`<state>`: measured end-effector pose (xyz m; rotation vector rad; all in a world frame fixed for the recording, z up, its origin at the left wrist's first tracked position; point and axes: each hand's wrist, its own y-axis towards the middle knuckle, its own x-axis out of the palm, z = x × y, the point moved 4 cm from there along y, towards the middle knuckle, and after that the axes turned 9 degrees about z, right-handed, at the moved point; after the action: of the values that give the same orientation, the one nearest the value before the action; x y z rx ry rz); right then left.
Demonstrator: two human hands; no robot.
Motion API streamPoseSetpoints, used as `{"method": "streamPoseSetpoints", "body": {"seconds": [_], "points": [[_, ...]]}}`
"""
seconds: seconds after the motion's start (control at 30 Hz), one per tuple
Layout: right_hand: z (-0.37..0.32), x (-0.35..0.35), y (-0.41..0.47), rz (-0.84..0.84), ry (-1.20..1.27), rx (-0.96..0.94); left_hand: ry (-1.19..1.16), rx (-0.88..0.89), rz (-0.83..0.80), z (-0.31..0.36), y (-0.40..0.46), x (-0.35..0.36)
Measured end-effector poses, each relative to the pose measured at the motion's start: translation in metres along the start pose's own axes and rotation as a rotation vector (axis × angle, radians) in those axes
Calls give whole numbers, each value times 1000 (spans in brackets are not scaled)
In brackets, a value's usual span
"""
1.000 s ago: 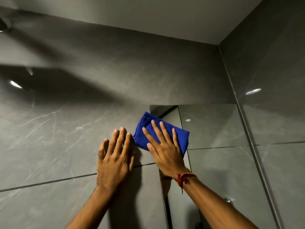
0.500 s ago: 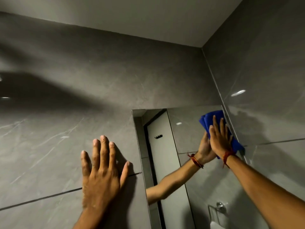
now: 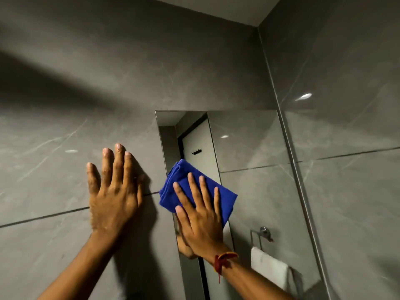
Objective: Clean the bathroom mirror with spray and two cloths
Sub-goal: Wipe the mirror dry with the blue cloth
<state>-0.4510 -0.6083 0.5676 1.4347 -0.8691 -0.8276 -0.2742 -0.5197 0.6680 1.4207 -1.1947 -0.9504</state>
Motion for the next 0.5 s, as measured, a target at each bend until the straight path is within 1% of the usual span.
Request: {"method": "streamPoseSetpoints", "body": {"seconds": [0.07, 0.13, 0.17, 0.23, 0.3, 0.37, 0.43, 0.5], "points": [[21, -4, -4, -39, -4, -16, -13, -10, -10, 0, 0, 0], [55, -10, 5, -51, -20, 73, -23, -16, -18, 1, -1, 0], [78, -13, 13, -40, -29, 164, -26, -19, -21, 1, -1, 0], [133, -21, 28, -21, -13, 411, -32, -22, -17, 2, -1, -1], [192, -31, 33, -20, 57, 660, -37, -27, -12, 3, 0, 0], [233, -37, 27, -46, 114, 821, -30, -33, -8, 4, 0, 1], [243, -37, 19, -46, 96, 884, -28, -43, 0, 4, 0, 2], [223, -32, 13, -10, 65, 912, -33, -47, -2, 4, 1, 3]]}}
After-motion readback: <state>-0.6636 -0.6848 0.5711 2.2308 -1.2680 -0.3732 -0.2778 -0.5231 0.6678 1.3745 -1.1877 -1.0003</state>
